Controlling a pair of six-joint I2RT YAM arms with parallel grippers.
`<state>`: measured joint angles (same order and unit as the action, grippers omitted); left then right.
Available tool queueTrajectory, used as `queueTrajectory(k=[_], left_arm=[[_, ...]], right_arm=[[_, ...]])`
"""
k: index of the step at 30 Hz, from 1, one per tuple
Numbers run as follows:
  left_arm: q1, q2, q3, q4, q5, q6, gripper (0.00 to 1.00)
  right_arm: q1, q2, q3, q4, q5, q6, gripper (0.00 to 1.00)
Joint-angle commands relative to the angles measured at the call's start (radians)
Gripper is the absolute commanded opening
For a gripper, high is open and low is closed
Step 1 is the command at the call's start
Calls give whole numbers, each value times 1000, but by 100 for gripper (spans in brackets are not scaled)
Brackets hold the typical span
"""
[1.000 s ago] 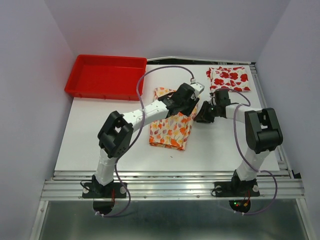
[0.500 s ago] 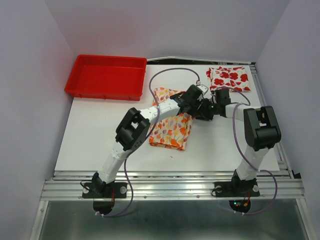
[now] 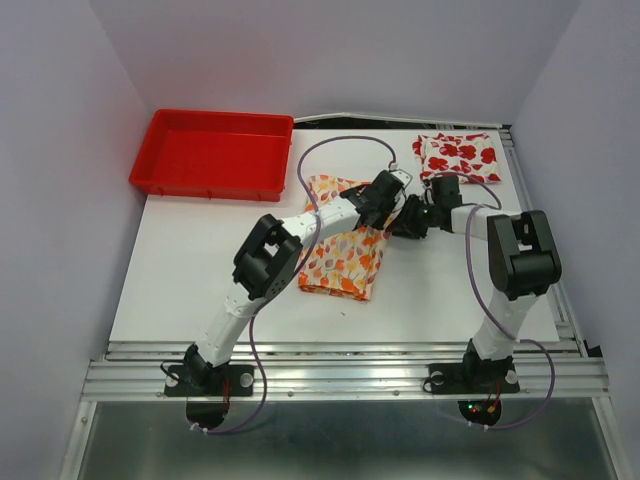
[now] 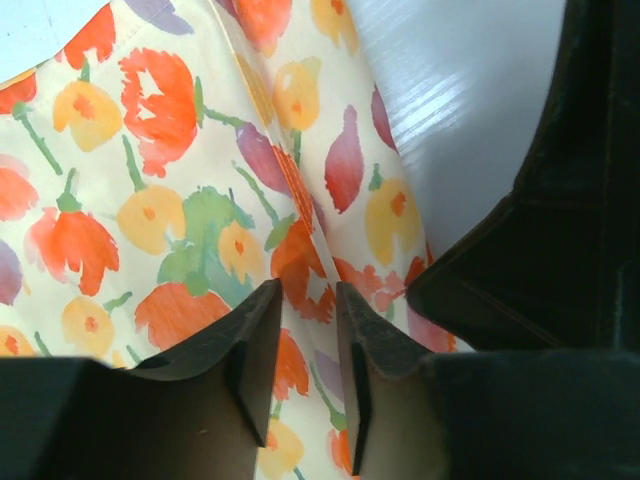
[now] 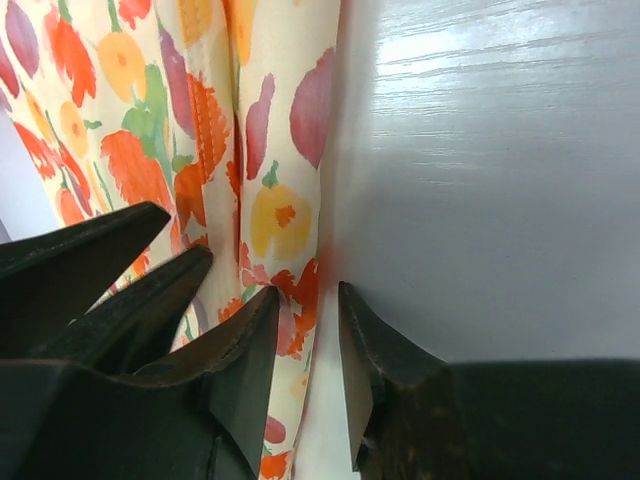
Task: Fold and stack the skirts
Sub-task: Fold the skirt
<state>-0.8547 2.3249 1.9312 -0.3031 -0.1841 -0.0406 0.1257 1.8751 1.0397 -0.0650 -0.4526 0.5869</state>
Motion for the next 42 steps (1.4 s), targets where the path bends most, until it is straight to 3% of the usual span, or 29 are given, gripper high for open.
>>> queueTrajectory(k=[1, 5, 10, 12, 18, 42], left_arm=[[16, 4, 52, 1, 18, 2, 36], [17, 2, 58, -2, 57, 5, 20], [17, 1, 55, -1, 87, 1, 10], [19, -1, 55, -1, 95, 1, 0], [14, -45, 20, 21, 152, -8, 0], [-10, -104, -3, 32, 178, -30, 0]], right_arm=[[-9, 42, 42, 18, 42, -1, 34], [-9, 74, 51, 17, 26, 5, 27], [-9, 87, 52, 27, -1, 13, 18], [-9, 88, 56, 27, -4, 13, 13], [-9, 96, 57, 25, -17, 17, 1], [-9, 105, 52, 30, -14, 31, 1]])
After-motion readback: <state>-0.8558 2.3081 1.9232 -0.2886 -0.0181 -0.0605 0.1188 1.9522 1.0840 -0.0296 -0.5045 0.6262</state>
